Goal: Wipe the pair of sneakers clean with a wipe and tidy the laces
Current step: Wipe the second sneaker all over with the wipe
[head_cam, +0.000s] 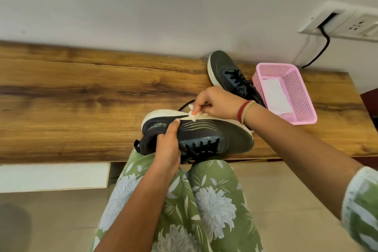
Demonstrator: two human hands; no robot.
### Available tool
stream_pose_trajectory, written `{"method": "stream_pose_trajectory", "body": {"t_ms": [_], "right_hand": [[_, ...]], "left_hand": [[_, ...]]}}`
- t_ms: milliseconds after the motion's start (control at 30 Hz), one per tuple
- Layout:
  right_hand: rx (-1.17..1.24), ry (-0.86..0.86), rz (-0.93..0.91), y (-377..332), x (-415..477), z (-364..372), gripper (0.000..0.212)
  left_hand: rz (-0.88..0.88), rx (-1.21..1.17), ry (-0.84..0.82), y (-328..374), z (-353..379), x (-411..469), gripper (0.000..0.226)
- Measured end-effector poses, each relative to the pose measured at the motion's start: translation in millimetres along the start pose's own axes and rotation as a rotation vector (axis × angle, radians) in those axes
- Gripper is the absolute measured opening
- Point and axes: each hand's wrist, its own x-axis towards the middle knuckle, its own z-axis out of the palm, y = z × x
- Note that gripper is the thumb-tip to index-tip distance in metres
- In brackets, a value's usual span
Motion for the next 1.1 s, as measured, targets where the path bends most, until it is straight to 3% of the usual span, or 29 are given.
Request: {"method": "stream_pose_trajectory", "body": {"t_ms": [233, 433, 600, 767, 1100], "right_hand": [[-0.103, 0.068, -0.068, 23.2, -52.7, -4.1, 0.025], [-0.22, 0.121, 0.097, 45.3, -108.7, 4.9, 0.023], [0.101, 0.524, 0.142, 12.7, -74.8, -2.5, 0.02], [-0.073, 0.229, 0.022, -27.2, -15.3, 28.8, 0.024], [-0.125, 0.279, 0.113, 6.5, -54.1, 12.2, 0.014]], "left_hand": [[-0.012, -0.003, -0.007, 1.5, 0.0, -2.7, 0.048], [-0.004, 0.013, -0.038, 1.1, -3.0, -2.8, 0.047], [-0.002, 0.008, -0.056, 2.2, -3.4, -3.9, 0.045], [0.027, 0.002, -0.054, 2.6, -0.5, -8.4, 0.04], [0.008, 0.0, -0.039, 3.3, -2.4, -5.3, 0.043]]}}
